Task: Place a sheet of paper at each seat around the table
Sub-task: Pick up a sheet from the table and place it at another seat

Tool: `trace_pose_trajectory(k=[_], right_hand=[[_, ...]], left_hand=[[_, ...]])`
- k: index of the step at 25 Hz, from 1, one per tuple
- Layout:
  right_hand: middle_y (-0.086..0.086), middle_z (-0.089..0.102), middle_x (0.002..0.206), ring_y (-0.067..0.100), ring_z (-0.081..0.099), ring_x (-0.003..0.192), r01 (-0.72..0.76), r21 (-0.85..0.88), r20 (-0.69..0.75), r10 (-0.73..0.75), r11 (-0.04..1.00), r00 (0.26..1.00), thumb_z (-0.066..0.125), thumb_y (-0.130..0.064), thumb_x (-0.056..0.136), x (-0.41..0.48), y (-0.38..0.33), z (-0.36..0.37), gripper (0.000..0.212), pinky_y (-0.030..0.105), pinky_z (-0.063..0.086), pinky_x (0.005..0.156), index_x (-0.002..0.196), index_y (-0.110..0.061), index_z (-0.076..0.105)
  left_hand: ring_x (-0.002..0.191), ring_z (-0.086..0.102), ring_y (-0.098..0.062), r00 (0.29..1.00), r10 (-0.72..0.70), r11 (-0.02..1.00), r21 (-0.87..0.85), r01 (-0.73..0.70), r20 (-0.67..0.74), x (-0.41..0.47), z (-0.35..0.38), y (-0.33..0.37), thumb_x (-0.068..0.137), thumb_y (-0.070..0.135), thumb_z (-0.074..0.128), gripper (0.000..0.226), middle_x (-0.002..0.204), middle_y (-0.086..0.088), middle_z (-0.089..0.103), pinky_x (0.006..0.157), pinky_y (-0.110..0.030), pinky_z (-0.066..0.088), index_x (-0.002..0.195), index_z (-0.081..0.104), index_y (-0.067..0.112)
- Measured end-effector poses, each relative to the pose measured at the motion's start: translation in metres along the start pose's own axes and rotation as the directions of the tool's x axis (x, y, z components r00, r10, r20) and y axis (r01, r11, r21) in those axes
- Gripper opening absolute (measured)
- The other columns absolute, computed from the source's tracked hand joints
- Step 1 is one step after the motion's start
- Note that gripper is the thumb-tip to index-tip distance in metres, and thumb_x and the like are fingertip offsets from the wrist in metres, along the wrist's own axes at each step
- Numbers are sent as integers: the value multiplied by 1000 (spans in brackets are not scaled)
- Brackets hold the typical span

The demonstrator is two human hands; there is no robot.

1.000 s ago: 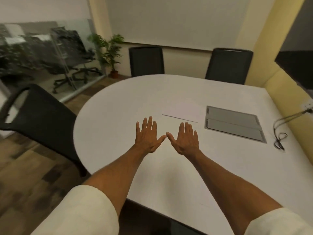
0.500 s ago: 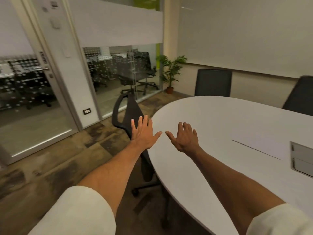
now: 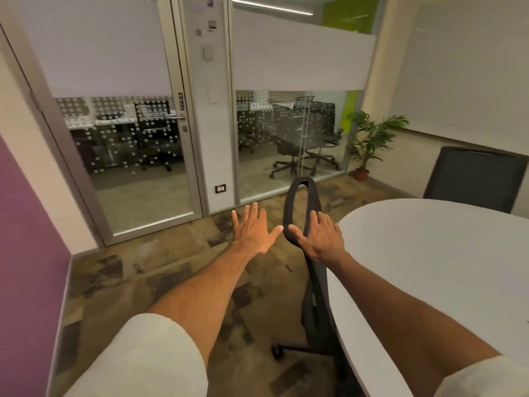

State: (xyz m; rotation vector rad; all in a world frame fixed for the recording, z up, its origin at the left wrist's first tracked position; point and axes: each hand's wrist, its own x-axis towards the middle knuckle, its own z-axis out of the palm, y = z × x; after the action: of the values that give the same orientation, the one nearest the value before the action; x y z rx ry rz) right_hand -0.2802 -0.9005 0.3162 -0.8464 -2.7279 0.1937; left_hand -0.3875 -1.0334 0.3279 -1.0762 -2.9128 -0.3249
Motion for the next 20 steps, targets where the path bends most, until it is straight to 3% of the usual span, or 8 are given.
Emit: trace_pose_trajectory(k=[10, 20], right_hand=[[11, 45, 135, 28, 38, 131, 12, 5, 8, -12, 1000, 1000, 25, -71, 87, 199, -16, 45, 77, 48, 31, 111, 130, -10, 41], [10, 35, 148, 27, 27, 141, -99, -34, 35, 100, 995, 994, 23, -69, 89, 362, -2, 103, 80, 49, 23, 116, 142, -9, 31]], left_hand=[[149, 0, -28, 999, 8, 1000, 1, -8, 33, 192, 15, -35, 93, 62, 30, 77, 162, -9, 3, 118, -56, -3, 152, 15, 15], [149, 0, -27, 991, 124, 992, -10, -124, 55, 382, 43, -49, 92, 62, 31, 77, 162, -8, 4, 118, -55, -4, 151, 16, 15]])
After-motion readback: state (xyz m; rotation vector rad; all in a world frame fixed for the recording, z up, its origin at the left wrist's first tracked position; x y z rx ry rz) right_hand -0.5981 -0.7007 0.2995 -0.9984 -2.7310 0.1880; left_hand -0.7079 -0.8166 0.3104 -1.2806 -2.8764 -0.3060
